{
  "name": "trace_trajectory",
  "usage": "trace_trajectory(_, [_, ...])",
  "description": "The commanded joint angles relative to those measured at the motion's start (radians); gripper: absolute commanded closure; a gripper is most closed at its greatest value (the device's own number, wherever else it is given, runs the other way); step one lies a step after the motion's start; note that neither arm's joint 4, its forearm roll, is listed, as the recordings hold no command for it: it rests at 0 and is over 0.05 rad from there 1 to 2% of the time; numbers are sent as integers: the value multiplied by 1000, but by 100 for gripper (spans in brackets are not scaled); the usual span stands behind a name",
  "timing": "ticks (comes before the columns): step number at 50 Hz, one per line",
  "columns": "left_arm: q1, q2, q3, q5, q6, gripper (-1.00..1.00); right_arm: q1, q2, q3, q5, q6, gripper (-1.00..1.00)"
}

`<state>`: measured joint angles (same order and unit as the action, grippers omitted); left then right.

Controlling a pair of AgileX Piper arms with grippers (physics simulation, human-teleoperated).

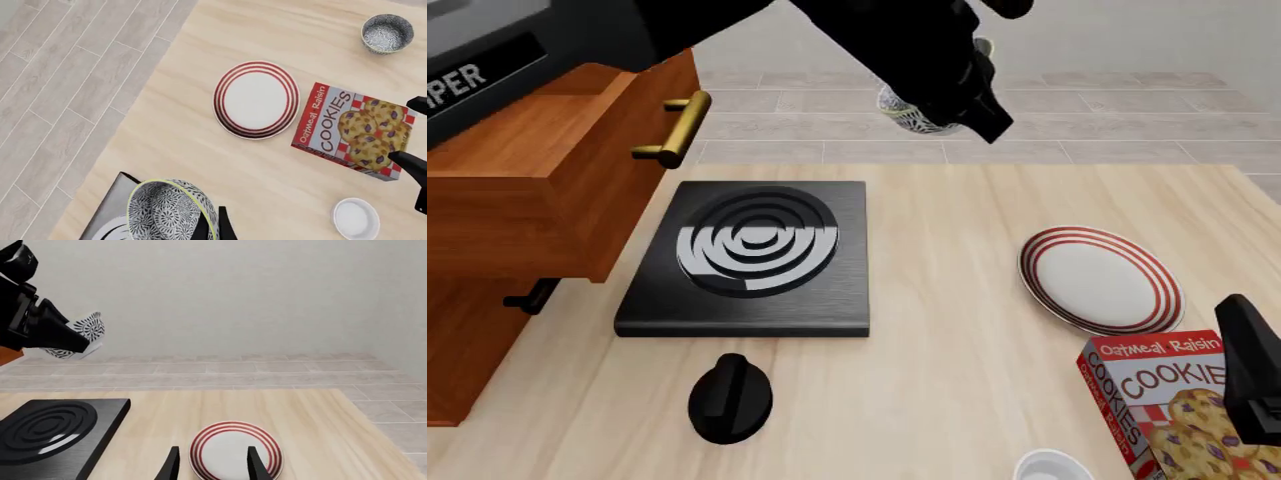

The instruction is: Pick the akita bowl in the top layer of the wooden cabinet and place it on the plate.

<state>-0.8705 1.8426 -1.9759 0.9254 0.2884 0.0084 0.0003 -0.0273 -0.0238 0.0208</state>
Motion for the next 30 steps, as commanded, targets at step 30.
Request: trace_trajectory(30, [-67, 135, -97, -36, -50, 100, 13, 0, 0, 1, -9, -100])
